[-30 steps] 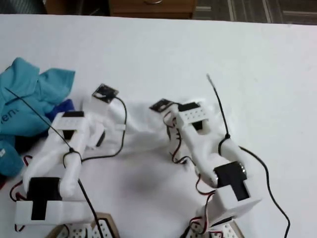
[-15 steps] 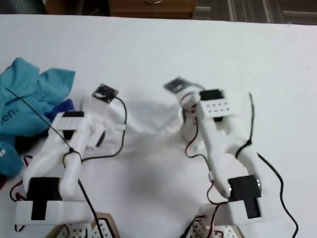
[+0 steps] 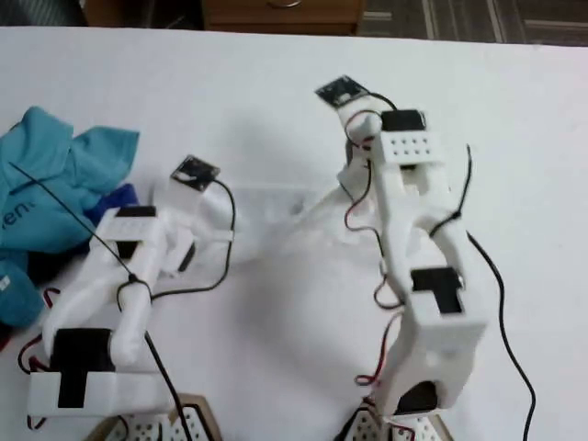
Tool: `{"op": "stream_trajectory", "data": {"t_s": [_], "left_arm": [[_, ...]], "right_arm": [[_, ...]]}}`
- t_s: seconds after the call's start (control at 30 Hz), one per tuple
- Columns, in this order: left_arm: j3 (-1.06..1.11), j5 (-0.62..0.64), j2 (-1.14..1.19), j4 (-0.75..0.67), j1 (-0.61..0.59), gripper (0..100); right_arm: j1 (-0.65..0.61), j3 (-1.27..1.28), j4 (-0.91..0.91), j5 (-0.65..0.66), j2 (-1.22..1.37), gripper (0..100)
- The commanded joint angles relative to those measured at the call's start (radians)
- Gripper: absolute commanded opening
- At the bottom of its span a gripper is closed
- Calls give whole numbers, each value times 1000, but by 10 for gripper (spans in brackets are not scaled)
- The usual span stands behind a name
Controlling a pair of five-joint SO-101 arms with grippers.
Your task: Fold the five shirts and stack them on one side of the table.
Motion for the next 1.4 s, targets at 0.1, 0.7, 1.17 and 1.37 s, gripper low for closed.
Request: {"op": "stream_trajectory", "data": {"t_s": [0.1, 0.7, 1.17, 1.37], "left_arm": [[-4, 2, -15, -17, 3, 26], [-5, 2, -15, -17, 3, 26], [-1, 2, -15, -29, 5, 26], [-1, 5, -15, -29, 5, 26]], "right_arm": [[24, -269, 71, -44, 168, 155], [90, -450, 348, -83, 47, 18], [25, 201, -76, -81, -131, 19], [85, 405, -185, -54, -140, 19]]}}
